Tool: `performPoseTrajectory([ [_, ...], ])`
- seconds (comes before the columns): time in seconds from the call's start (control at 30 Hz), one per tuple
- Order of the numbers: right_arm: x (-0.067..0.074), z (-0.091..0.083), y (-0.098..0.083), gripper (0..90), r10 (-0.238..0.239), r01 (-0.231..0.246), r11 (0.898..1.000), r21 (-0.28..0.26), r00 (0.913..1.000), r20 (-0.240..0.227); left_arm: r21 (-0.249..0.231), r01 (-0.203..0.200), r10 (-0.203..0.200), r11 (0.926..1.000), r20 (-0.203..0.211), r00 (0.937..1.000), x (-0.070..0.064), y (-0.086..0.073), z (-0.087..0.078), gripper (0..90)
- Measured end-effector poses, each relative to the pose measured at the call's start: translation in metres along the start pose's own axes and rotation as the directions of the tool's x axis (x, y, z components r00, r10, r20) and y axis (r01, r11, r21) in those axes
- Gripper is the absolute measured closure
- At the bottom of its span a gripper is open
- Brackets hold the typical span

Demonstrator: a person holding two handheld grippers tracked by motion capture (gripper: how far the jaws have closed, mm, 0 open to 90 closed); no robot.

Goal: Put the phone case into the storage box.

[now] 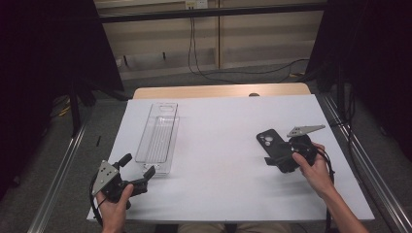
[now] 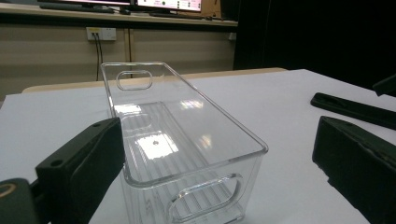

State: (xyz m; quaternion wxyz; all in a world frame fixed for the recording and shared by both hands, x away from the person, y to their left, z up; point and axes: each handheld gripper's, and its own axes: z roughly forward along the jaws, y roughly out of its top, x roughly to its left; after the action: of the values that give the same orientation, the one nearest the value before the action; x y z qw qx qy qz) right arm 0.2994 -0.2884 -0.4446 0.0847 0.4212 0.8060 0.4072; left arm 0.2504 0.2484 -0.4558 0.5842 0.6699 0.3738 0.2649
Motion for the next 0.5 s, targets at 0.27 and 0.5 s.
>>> performPoseTrajectory([
  [0.27, 0.0046, -0.0046, 0.0083, 8.0, -0.054, 0.055, 0.994, -0.096, 0.9985, 0.01, -0.001, 0.004, -0.004, 1.0, 0.005, 1.0, 0.0, 0.0001, 0.0002, 2.7],
  [0.5, 0.0001, 0.001, 0.0088, 7.4, -0.04, 0.049, 0.992, -0.115, 0.9957, 0.083, 0.003, -0.002, 0.001, 1.0, 0.009, 1.0, 0.0003, 0.0001, 0.0005, 2.7],
])
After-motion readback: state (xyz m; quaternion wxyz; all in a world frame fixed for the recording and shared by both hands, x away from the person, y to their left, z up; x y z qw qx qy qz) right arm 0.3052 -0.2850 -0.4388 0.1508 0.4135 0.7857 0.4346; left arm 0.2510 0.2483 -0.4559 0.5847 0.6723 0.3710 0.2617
